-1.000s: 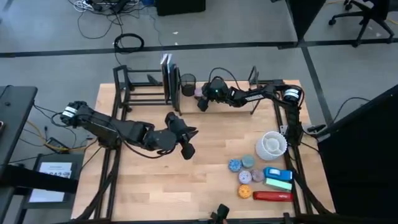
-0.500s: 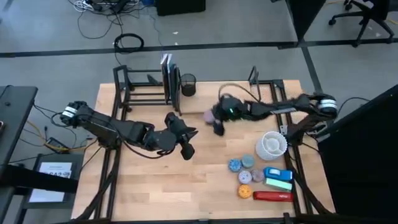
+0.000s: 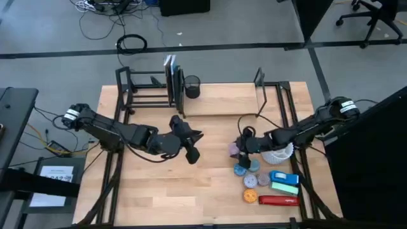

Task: Stock shelves
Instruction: Remove the light purple scented candle from the shelf, then remove the black pen organizer from the shelf

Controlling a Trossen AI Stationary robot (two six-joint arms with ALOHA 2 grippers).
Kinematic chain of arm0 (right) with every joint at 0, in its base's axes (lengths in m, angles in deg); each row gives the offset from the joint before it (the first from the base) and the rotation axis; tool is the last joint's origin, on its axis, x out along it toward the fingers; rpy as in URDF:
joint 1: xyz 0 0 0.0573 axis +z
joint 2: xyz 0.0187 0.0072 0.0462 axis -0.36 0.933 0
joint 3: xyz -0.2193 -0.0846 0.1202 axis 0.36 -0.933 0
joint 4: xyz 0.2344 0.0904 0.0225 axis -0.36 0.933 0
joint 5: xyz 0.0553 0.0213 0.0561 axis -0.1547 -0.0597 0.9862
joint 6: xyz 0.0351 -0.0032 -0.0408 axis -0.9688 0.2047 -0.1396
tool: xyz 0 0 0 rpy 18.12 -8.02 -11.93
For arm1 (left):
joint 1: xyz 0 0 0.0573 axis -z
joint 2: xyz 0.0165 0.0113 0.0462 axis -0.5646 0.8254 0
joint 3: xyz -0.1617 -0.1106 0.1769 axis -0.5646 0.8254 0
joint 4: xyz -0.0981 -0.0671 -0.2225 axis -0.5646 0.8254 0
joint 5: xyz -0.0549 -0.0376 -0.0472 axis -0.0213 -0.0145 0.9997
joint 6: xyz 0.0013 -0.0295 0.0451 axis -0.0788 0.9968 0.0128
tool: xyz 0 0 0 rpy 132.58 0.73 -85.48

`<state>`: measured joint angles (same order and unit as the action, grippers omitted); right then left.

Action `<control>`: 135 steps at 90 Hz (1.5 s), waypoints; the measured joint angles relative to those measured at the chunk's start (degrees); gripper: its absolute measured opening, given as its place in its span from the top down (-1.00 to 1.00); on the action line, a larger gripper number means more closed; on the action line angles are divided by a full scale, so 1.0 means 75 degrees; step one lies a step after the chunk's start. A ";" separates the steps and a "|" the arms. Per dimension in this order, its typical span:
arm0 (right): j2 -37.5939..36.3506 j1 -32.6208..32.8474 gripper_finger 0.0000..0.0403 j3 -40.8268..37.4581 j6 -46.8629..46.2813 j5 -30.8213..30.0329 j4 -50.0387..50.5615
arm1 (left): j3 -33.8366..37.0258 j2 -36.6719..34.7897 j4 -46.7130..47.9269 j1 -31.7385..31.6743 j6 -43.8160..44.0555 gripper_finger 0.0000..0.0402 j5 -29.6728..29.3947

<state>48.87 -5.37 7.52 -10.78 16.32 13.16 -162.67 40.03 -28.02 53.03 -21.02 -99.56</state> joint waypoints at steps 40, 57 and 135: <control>-0.0094 0.0402 -0.91 0.0075 -0.0308 0.0058 0.0885 | 0.0000 0.0001 -0.0641 -0.0288 -0.0338 0.78 0.0006; -0.0863 0.0401 -0.95 0.0756 0.0263 -0.0548 0.1170 | -0.0116 0.0004 -0.0560 -0.1511 -0.0855 0.64 0.0989; -0.2622 0.0553 -0.82 0.1372 0.0917 -0.1023 0.1296 | -0.6202 0.5302 0.5729 -0.5698 -0.1806 0.49 0.2863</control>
<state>29.21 -1.22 17.81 -3.90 8.65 22.88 -209.18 79.79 14.95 10.29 -34.57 -78.09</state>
